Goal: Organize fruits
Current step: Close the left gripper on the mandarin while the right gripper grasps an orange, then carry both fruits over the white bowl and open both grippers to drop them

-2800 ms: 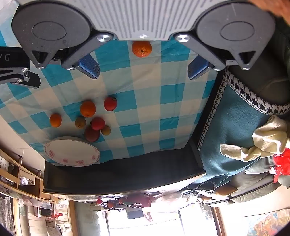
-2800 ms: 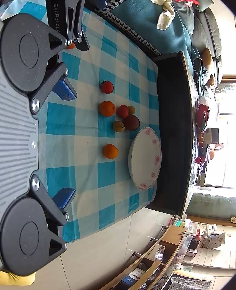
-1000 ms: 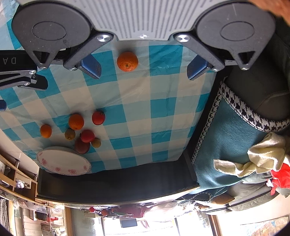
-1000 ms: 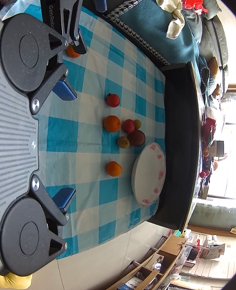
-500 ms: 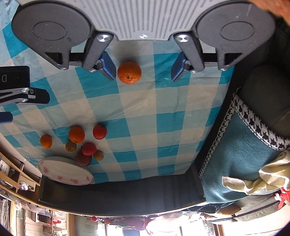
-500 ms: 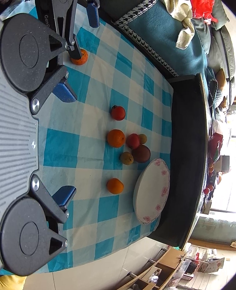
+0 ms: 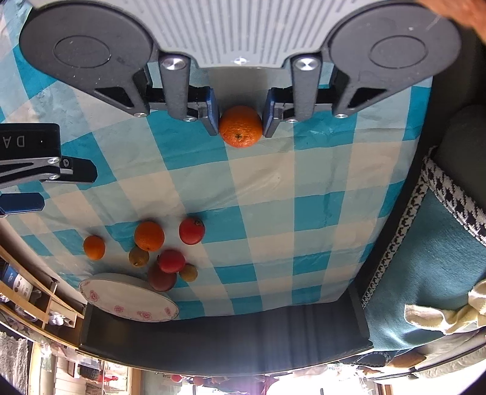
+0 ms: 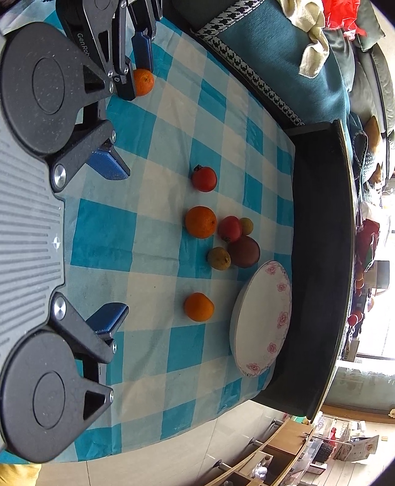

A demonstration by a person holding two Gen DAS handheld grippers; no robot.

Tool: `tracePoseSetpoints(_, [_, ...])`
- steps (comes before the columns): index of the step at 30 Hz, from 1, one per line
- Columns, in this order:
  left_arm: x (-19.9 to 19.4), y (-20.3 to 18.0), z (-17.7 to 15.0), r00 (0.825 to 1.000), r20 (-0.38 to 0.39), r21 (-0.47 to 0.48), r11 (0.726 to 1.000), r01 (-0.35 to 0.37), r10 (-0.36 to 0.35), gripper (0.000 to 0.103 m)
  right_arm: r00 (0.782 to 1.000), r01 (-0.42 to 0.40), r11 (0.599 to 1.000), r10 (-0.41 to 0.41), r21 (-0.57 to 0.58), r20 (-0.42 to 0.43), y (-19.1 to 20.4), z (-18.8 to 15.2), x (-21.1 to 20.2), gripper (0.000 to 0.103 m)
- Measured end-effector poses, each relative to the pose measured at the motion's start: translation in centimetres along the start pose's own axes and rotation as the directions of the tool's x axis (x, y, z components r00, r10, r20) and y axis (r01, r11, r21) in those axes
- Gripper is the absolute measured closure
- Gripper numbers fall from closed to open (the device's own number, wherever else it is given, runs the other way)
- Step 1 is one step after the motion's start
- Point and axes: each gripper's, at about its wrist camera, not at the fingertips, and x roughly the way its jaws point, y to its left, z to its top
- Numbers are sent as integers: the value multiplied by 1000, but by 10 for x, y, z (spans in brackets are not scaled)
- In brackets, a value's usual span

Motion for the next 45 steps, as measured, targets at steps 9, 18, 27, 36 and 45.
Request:
tracePoseSetpoints(9, [5, -15, 23, 998, 1, 40, 997, 68, -68, 64, 999, 14, 1000, -12, -25, 43, -17, 16, 6, 32])
tracePoseSetpoints(18, [18, -37, 76, 987, 18, 114, 981, 157, -160, 64, 998, 24, 1000, -25, 8, 65, -49, 49, 28, 35])
tracePoseSetpoints(27, [40, -48, 102, 970, -9, 143, 959, 243, -245, 64, 998, -51, 997, 52, -54, 19, -65, 68, 56, 47])
tracePoseSetpoints(36, [54, -49, 106, 965, -27, 116, 958, 262, -261, 64, 994, -102, 993, 99, -51, -55, -77, 70, 83, 71])
tracePoseSetpoints(45, [54, -57, 113, 960, -11, 137, 951, 279, -280, 64, 994, -88, 994, 83, -59, -75, -76, 72, 87, 75])
